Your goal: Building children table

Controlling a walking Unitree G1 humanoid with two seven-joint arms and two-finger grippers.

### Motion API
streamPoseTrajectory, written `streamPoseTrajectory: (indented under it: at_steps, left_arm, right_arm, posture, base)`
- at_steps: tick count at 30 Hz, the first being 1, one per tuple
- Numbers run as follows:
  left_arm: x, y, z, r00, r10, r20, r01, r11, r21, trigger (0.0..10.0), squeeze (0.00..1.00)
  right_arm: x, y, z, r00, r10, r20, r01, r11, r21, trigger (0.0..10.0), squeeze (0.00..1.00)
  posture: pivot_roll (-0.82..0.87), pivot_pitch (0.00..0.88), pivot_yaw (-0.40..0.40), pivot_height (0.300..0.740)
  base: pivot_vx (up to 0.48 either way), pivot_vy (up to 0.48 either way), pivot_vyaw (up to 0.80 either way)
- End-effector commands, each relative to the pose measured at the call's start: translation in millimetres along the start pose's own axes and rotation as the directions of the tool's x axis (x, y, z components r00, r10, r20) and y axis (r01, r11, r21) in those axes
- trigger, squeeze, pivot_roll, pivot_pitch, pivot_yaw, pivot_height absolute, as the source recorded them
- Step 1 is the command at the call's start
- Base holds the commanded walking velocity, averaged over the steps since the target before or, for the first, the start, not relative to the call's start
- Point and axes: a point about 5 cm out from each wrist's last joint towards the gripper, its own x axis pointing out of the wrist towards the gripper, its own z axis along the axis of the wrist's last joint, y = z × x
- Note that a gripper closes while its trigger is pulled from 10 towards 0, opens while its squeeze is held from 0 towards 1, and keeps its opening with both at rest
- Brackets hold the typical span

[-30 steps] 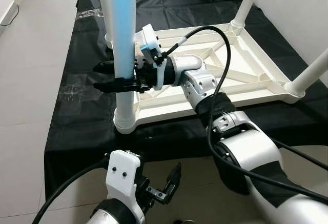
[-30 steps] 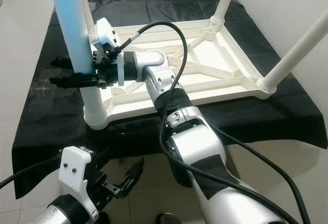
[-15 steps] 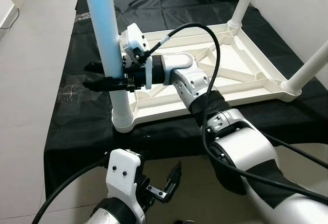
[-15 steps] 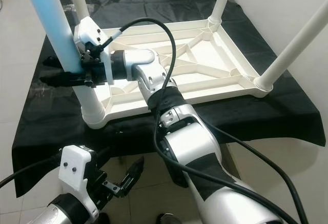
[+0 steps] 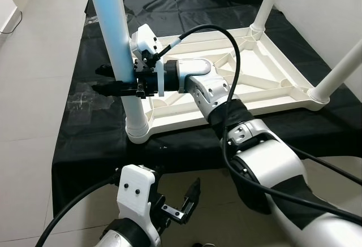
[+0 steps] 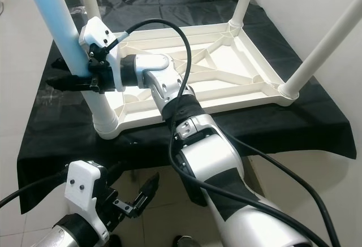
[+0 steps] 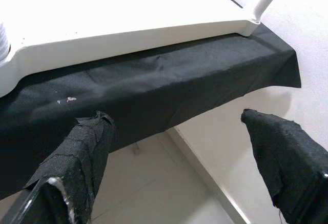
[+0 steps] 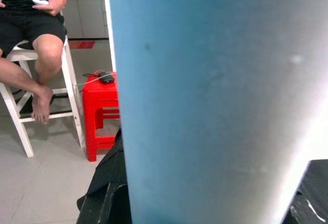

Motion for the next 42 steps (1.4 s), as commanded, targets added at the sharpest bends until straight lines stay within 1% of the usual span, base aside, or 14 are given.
streamPoseTrajectory:
  at_steps: [1, 19, 24, 26, 29, 30, 32, 33, 34, 35, 36, 37, 39, 42]
  left_arm:
    - [-0.5, 0.4, -5, 1.000, -0.003, -0.027, 0.003, 1.000, 0.000, 10.0, 0.00]
    - [5.1, 23.6, 3, 0.998, 0.057, 0.008, -0.058, 0.996, 0.067, 10.0, 0.00]
    - [5.1, 25.6, 4, 0.998, 0.063, 0.010, -0.063, 0.995, 0.075, 10.0, 0.00]
    - [5.6, 27.0, 4, 0.998, 0.066, 0.012, -0.067, 0.995, 0.078, 10.0, 0.00]
    - [6.5, 28.2, 4, 0.998, 0.068, 0.014, -0.069, 0.994, 0.081, 10.0, 0.00]
    - [8.2, 29.8, 5, 0.997, 0.071, 0.019, -0.072, 0.994, 0.085, 10.0, 0.00]
    - [8.2, 29.8, 5, 0.997, 0.071, 0.019, -0.072, 0.994, 0.085, 10.0, 0.00]
    - [10.1, 31.9, 6, 0.997, 0.074, 0.024, -0.076, 0.993, 0.090, 10.0, 0.00]
    - [10.1, 31.9, 6, 0.997, 0.074, 0.024, -0.076, 0.993, 0.090, 10.0, 0.00]
    - [13.0, 34.8, 7, 0.996, 0.078, 0.032, -0.081, 0.992, 0.098, 10.0, 0.00]
    - [13.0, 34.8, 7, 0.996, 0.078, 0.032, -0.081, 0.992, 0.098, 10.0, 0.00]
    - [15.5, 36.9, 8, 0.996, 0.080, 0.038, -0.084, 0.991, 0.108, 10.0, 0.00]
    - [15.5, 36.9, 8, 0.996, 0.080, 0.038, -0.084, 0.991, 0.108, 10.0, 0.00]
    - [20.3, 40.6, 9, 0.996, 0.078, 0.044, -0.082, 0.989, 0.124, 10.0, 0.00]
  right_arm:
    - [-13.9, 7.4, -71, 0.968, -0.092, -0.235, 0.139, 0.972, 0.190, 10.0, 0.00]
    - [-60.9, -3.6, -83, 0.868, -0.460, -0.185, 0.492, 0.846, 0.204, 10.0, 0.00]
    - [-70.9, -12.8, -86, 0.733, -0.628, -0.260, 0.672, 0.727, 0.141, 10.0, 0.00]
    - [-84.0, -23.4, -90, 0.537, -0.773, -0.337, 0.839, 0.531, 0.118, 10.0, 0.00]
    - [-91.9, -26.4, -94, 0.417, -0.827, -0.377, 0.907, 0.409, 0.106, 10.0, 0.00]
    - [-100.6, -27.7, -96, 0.260, -0.885, -0.386, 0.965, 0.256, 0.064, 10.0, 0.00]
    - [-100.6, -27.7, -96, 0.260, -0.885, -0.386, 0.965, 0.256, 0.064, 10.0, 0.00]
    - [-106.6, -26.4, -98, 0.128, -0.916, -0.381, 0.992, 0.121, 0.042, 10.0, 0.00]
    - [-106.6, -26.4, -98, 0.128, -0.916, -0.381, 0.992, 0.121, 0.042, 10.0, 0.00]
    - [-114.4, -22.6, -101, -0.070, -0.923, -0.378, 0.997, -0.078, 0.007, 10.0, 0.00]
    - [-114.4, -22.6, -101, -0.070, -0.923, -0.378, 0.997, -0.078, 0.007, 10.0, 0.00]
    - [-122.8, -18.2, -102, -0.251, -0.897, -0.365, 0.963, -0.269, -0.001, 10.0, 0.00]
    - [-122.8, -18.2, -102, -0.251, -0.897, -0.365, 0.963, -0.269, -0.001, 10.0, 0.00]
    - [-141.3, -3.9, -110, -0.604, -0.681, -0.415, 0.767, -0.638, -0.071, 10.0, 0.00]
  posture:
    - [0.13, 0.271, -0.111, 0.740]
    - [0.13, 0.270, -0.097, 0.740]
    - [0.13, 0.268, -0.093, 0.740]
    - [0.12, 0.266, -0.092, 0.740]
    - [0.12, 0.263, -0.089, 0.740]
    - [0.12, 0.258, -0.087, 0.740]
    - [0.12, 0.258, -0.087, 0.740]
    - [0.12, 0.254, -0.084, 0.740]
    - [0.12, 0.254, -0.084, 0.740]
    - [0.13, 0.239, -0.084, 0.740]
    - [0.13, 0.239, -0.084, 0.740]
    - [0.14, 0.233, -0.084, 0.740]
    - [0.14, 0.233, -0.084, 0.740]
    - [0.16, 0.213, -0.083, 0.740]
  base:
    - [0.000, 0.000, 0.00]
    - [0.000, 0.000, 0.00]
    - [0.000, 0.000, 0.00]
    - [0.000, 0.000, 0.00]
    - [0.000, 0.000, 0.00]
    - [0.000, 0.000, 0.00]
    - [0.000, 0.000, 0.00]
    - [0.000, 0.000, 0.00]
    - [0.000, 0.000, 0.00]
    - [0.000, 0.000, 0.00]
    - [0.000, 0.000, 0.00]
    - [0.000, 0.000, 0.00]
    - [0.000, 0.000, 0.00]
    - [0.000, 0.000, 0.00]
